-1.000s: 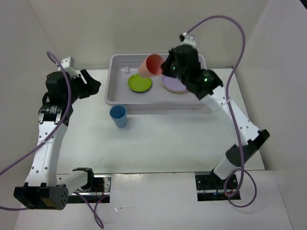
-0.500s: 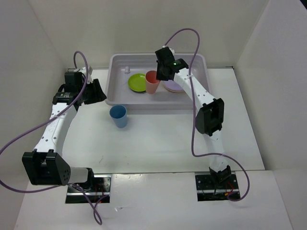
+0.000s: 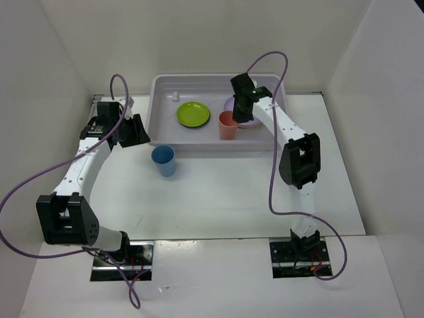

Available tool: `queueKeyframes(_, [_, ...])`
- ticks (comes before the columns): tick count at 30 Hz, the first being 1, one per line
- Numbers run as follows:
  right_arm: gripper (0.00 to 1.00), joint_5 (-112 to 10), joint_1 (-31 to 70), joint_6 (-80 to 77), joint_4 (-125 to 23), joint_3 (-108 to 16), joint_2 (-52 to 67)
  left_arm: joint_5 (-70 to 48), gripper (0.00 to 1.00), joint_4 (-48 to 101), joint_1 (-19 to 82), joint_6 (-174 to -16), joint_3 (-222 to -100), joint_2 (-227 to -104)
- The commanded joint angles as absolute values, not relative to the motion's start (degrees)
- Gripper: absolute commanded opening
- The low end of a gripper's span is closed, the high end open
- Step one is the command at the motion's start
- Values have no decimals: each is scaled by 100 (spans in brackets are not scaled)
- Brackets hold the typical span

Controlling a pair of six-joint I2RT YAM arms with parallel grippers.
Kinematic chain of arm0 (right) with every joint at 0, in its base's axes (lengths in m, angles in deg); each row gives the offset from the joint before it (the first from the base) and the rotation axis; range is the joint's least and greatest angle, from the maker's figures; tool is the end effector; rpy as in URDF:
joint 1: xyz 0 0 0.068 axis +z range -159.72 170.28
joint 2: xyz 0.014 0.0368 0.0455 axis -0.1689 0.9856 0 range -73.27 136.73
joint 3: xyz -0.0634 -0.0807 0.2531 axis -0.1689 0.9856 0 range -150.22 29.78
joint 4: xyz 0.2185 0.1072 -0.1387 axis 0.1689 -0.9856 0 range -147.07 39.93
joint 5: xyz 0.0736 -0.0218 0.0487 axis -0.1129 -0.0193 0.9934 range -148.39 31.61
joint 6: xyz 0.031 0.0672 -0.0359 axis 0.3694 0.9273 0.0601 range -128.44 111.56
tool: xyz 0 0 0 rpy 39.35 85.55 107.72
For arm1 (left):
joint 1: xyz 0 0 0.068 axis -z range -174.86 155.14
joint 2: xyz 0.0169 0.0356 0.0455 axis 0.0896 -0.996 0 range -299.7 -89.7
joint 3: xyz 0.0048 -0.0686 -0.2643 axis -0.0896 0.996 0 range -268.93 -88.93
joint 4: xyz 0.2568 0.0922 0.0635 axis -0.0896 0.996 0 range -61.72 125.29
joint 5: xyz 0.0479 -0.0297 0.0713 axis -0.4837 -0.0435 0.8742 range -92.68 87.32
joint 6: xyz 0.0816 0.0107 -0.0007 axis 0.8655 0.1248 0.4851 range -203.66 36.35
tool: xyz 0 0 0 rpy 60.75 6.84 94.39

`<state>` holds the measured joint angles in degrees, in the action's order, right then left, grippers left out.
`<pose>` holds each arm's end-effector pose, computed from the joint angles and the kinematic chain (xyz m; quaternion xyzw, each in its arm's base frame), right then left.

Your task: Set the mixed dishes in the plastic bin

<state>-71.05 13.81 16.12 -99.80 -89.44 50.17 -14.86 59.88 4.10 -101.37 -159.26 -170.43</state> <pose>0.4820 0.1927 0.2582 0.0425 0.9448 0.0296 0.3236 0.3559 -0.0085 0.2891 -0.1054 0.9033 -0.1545 0.3861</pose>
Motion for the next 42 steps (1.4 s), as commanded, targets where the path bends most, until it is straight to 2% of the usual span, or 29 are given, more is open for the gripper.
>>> queueKeyframes(1, [0, -6912, 1295, 1582, -9727, -8501, 4399, -1648, 55, 5826, 417, -9895, -15925, -17030])
queueKeyframes(13, [0, -7017, 1295, 1529, -9674, -7982, 4398, -1648, 49, 6115, 698, -9737, -15872, -17135])
queueKeyframes(16, [8, -7017, 1295, 1582, -9613, -7868, 4346, -1595, 47, 6177, 751, -9684, -15872, -17135])
queueKeyframes(17, [16, -6964, 1295, 1582, -9612, -7798, 4345, -1595, 49, 6229, 751, -9632, -15872, -17135])
queueKeyframes(20, [24, -6964, 1295, 1582, -9551, -7797, 4284, -1595, 52, 6309, 813, -9631, -15872, -17135])
queueKeyframes(23, [41, -6912, 1295, 1582, -9498, -7797, 4161, -1533, 53, 6423, 866, -9578, -15872, -17135])
queueKeyframes(24, [52, -6911, 1295, 1582, -9498, -7797, 4161, -1533, 53, 6423, 926, -9578, -15872, -17135])
queueKeyframes(27, [64, -6911, 1295, 1634, -9498, -7859, 4056, -1411, 53, 6475, 980, -9578, -15872, -17266])
queueKeyframes(31, [71, -6911, 1295, 1635, -9445, -7912, 3836, -1270, 52, 6581, 1138, -9526, -15872, -17495])
queueKeyframes(39, [75, -6911, 1295, 1635, -9445, -8070, 3256, -945, 44, 6687, 1314, -9473, -15977, -17759])
queueKeyframes(41, [75, -6911, 1295, 1635, -9506, -8245, 3203, -945, 39, 6687, 1314, -9473, -15977, -17821])
queueKeyframes(42, [75, -6911, 1348, 1635, -9559, -8246, 3124, -945, 28, 6687, 1314, -9473, -15977, -17821])
